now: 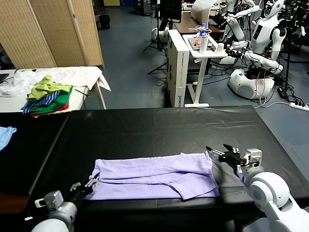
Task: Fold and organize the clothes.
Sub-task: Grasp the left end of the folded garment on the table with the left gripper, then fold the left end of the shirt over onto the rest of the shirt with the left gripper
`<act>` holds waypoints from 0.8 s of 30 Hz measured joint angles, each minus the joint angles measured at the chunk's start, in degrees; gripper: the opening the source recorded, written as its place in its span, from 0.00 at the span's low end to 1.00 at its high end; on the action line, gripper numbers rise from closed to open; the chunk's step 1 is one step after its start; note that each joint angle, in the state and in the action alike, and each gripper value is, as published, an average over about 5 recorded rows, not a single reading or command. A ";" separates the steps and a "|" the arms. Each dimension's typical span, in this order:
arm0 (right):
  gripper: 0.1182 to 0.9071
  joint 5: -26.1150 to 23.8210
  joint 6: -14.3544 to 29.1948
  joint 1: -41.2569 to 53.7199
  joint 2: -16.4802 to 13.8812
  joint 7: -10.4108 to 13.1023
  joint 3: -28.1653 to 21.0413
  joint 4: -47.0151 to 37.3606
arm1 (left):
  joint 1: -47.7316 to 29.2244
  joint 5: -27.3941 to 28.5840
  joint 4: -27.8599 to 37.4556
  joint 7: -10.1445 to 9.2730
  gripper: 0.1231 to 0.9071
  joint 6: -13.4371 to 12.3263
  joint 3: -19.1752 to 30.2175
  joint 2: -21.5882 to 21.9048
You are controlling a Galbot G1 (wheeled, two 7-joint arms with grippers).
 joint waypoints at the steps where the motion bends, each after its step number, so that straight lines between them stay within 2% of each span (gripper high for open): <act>1: 1.00 0.00 0.02 -0.07 0.00 -0.03 0.07 0.05 | 0.06 -0.05 -0.04 0.00 0.53 -0.04 -0.03 -0.20; 3: 1.00 -0.03 0.14 -0.29 0.00 -0.14 0.28 0.24 | 0.12 -0.15 -0.10 -0.02 0.43 -0.05 -0.06 -0.50; 7: 1.00 -0.98 1.95 -1.33 0.04 -0.86 1.02 1.08 | -0.05 0.34 -0.12 -0.31 0.16 -0.13 -0.02 -0.90; 9: 1.00 -2.34 4.08 -2.41 0.22 -1.69 1.63 1.83 | -0.17 1.50 -0.12 -0.39 0.09 -0.35 0.02 -0.89; 11: 1.00 -4.15 6.70 -4.19 0.56 -2.90 2.40 2.92 | -0.20 3.27 -0.16 -0.38 0.06 -0.82 0.04 -0.65; 17: 1.00 -10.82 15.25 -14.36 2.12 -7.18 4.76 7.89 | 0.20 9.45 -0.74 0.52 0.07 -3.08 -0.50 1.14; 24: 1.00 -18.77 23.05 -27.33 5.07 -8.34 5.46 13.11 | 1.45 18.35 -0.48 2.04 0.07 -6.19 -2.54 5.24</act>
